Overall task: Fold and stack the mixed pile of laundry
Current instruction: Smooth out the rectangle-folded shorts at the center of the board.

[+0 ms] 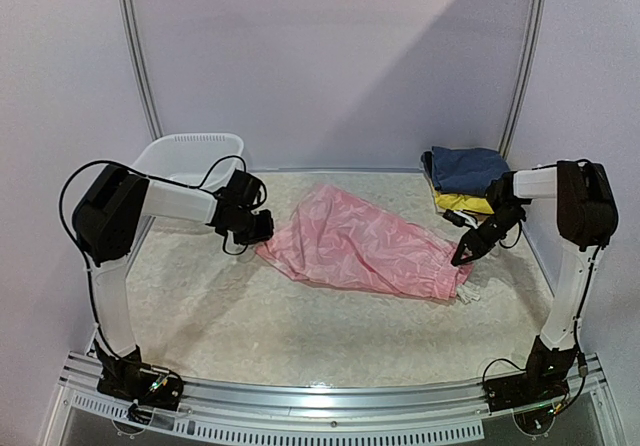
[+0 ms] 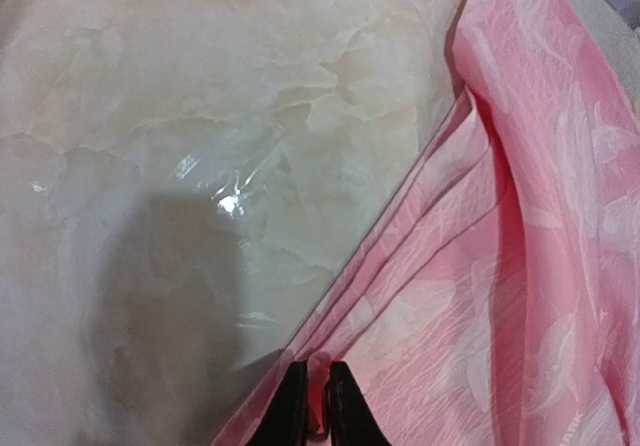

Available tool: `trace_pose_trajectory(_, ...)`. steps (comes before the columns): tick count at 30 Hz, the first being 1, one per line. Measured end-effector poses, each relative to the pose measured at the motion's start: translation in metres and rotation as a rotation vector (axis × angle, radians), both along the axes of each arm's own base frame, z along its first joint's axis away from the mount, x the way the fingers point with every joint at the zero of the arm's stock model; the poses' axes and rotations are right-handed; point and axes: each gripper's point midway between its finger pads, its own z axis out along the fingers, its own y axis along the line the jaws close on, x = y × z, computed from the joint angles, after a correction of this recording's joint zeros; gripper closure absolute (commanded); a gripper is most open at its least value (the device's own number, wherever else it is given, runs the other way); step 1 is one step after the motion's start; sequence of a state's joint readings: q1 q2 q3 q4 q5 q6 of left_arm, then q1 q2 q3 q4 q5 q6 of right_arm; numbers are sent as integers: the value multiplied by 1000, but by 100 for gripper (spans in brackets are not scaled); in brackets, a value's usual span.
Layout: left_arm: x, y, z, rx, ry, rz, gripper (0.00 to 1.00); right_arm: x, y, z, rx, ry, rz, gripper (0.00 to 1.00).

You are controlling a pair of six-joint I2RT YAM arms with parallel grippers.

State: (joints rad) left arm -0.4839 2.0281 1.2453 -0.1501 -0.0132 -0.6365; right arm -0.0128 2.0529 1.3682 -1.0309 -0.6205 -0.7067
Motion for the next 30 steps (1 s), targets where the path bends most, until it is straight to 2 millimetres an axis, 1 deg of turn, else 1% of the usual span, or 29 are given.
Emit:
trace_pose_trajectory(1,-1,1,0,6,1,-2,100,0,0,0,0,0,0,68)
trace_pose_trajectory(5,-6,5,7,15,-3,-8,100,0,0,0,-2,1,-2,68)
trace_pose_trajectory(13,-16,18,38,47,-50,-8,100,1,0,0,-2,6,-2,68)
trace_pose_trajectory(16,-23,26,45,76,-51,-7,100,1,0,0,-4,7,-2,68)
trace_pose_trajectory(19,-30,32,39,105,-32,-6,100,1,-1,0,-5,9,-2,68)
trace_pose_trajectory(25,-48,48,17,174,28,-4,100,1,-1,-1,-6,9,-1,68)
trace_pose_trajectory(26,-50,51,14,187,36,-2,98,1,-1,-1,-6,10,-2,68)
trace_pose_trajectory(29,-54,57,10,215,44,6,76,1,-1,-1,-6,10,-2,68)
trace_pose_trajectory(30,-53,59,10,228,41,9,72,1,-1,-1,-6,11,-2,69)
